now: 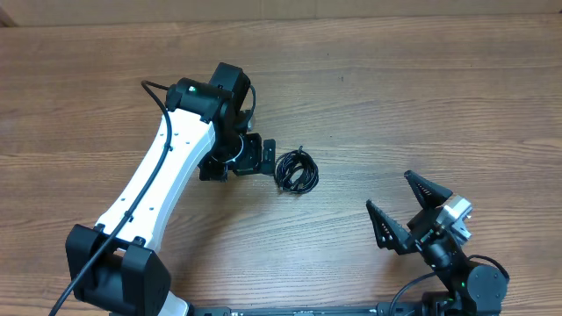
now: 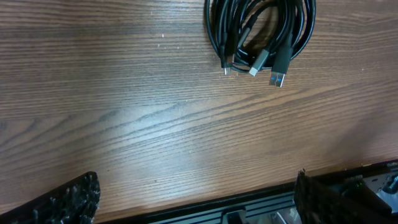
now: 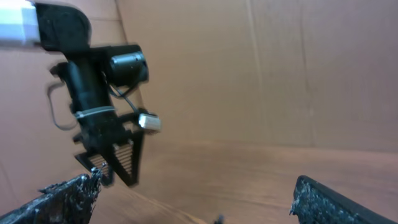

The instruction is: Untangle cables

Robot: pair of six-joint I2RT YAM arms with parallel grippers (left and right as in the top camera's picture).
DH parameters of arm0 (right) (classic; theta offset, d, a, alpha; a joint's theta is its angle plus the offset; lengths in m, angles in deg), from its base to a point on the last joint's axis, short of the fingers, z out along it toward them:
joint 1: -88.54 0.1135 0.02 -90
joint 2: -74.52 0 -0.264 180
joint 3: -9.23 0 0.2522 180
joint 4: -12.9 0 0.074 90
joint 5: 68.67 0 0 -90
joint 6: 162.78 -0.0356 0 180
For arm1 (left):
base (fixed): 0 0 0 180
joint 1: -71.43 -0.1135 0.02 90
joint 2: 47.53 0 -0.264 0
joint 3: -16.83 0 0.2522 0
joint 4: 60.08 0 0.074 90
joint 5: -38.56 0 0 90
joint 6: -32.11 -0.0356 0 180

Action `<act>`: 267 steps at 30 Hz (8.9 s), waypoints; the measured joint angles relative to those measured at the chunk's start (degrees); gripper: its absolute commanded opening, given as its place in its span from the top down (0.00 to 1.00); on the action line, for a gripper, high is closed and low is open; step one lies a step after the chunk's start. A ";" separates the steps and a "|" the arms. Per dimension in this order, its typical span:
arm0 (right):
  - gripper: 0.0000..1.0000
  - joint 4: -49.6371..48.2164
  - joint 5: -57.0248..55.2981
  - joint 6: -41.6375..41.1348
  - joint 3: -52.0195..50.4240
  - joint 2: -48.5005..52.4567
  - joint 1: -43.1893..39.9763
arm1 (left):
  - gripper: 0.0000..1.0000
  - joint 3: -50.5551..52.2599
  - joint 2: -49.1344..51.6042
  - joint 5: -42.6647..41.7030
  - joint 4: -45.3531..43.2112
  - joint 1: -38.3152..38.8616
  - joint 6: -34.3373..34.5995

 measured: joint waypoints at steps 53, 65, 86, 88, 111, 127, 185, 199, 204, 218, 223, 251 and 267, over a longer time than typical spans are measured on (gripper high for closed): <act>0.43 53.64 -11.02 -6.27 66.38 102.09 20.59 | 0.00 -0.44 -10.01 15.32 -10.08 -1.25 3.10; 0.54 50.18 -11.72 -7.96 65.42 102.09 22.14 | 0.00 -0.44 -10.01 15.32 -10.03 -1.25 3.10; 0.62 43.12 -14.32 -9.07 61.88 102.09 25.83 | 0.00 -0.44 -10.01 15.32 -10.03 -1.25 3.10; 0.64 43.21 -14.62 -9.14 61.88 102.09 25.86 | 0.01 -0.44 -10.01 15.32 -10.03 -1.25 3.10; 0.96 41.22 -14.71 -9.86 58.77 102.09 25.88 | 0.00 -0.44 -10.01 15.32 -10.01 -1.25 3.10; 0.96 49.07 -6.80 -8.74 66.84 83.23 25.49 | 0.00 -0.44 -10.01 11.74 -9.03 -1.25 5.44; 0.96 46.58 12.94 -20.65 90.53 83.67 14.64 | 0.00 -0.44 -10.01 8.52 -6.49 -1.25 4.92; 0.96 33.31 18.64 -30.49 90.51 84.13 14.62 | 0.00 8.79 -9.90 -8.72 -18.51 -0.94 -6.01; 0.96 33.73 18.71 -31.06 90.51 84.13 14.62 | 0.00 12.35 -9.70 -14.73 -28.06 1.22 -9.55; 0.96 34.58 20.76 -31.12 90.51 84.13 14.62 | 0.45 14.82 -4.79 -0.11 -42.69 2.91 -1.51; 0.96 35.80 20.72 -30.23 90.51 84.13 14.62 | 0.72 14.91 -0.09 -1.53 -42.36 2.89 -1.55; 0.96 67.38 -19.80 -19.50 90.53 84.13 7.13 | 0.96 14.97 0.07 -2.60 -26.75 -9.77 -1.84; 0.87 78.31 -40.46 -17.46 90.55 89.68 7.13 | 0.96 14.97 0.07 2.69 -21.70 -5.46 -1.53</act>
